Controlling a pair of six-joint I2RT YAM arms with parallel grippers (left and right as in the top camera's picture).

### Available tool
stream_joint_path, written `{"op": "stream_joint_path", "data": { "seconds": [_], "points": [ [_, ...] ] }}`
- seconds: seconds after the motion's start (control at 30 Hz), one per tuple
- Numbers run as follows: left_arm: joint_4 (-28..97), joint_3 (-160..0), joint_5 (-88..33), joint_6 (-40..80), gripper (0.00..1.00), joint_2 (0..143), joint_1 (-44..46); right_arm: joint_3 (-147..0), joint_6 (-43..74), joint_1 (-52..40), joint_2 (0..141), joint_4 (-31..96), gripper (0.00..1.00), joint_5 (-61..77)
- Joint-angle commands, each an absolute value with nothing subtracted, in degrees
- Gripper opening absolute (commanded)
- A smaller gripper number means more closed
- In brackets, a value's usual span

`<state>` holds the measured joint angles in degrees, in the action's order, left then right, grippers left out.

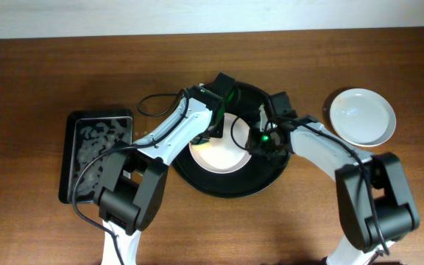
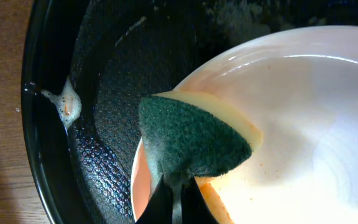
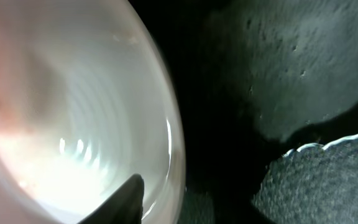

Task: Clean dirty plates on tray and stack at the side
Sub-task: 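Lift the last plate with right gripper and scrub it with sponge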

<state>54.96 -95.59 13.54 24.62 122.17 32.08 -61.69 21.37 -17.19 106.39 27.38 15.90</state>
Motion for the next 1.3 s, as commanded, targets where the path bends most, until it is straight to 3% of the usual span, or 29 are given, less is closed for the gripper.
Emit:
{"op": "stream_joint_path", "data": {
  "seconds": [0.0,0.03,0.07,0.3,0.67,1.0,1.13,1.27],
  "points": [
    [54.92,-96.71,13.23,23.90,0.00,122.78,31.73,-62.43,24.64,-17.28,107.20,27.07,0.14,17.52],
    [54.74,-96.71,12.84,23.92,0.00,122.78,31.73,-62.41,26.22,-17.21,107.22,27.42,0.12,17.37],
    [54.70,-96.71,12.86,23.92,0.00,122.78,31.73,-62.41,30.06,-17.23,107.22,27.90,0.04,16.27],
    [55.92,-97.78,18.46,23.88,0.00,122.08,30.00,-63.59,33.12,-17.23,105.71,32.64,0.04,4.82],
    [54.96,-98.26,12.05,23.00,0.00,121.36,25.21,-84.99,17.45,-17.37,100.90,56.45,0.04,-12.05],
    [54.08,-98.26,10.04,23.00,0.00,121.36,25.06,-88.42,16.99,-33.58,99.46,65.69,0.04,-57.17],
    [54.08,-98.26,10.02,23.00,0.00,121.36,25.06,-88.42,18.50,-38.28,99.44,66.63,0.04,-67.18],
    [54.08,-98.26,10.02,23.03,0.00,121.36,25.06,-88.42,18.94,-38.72,99.18,67.13,0.04,-68.20]
  ]
}}
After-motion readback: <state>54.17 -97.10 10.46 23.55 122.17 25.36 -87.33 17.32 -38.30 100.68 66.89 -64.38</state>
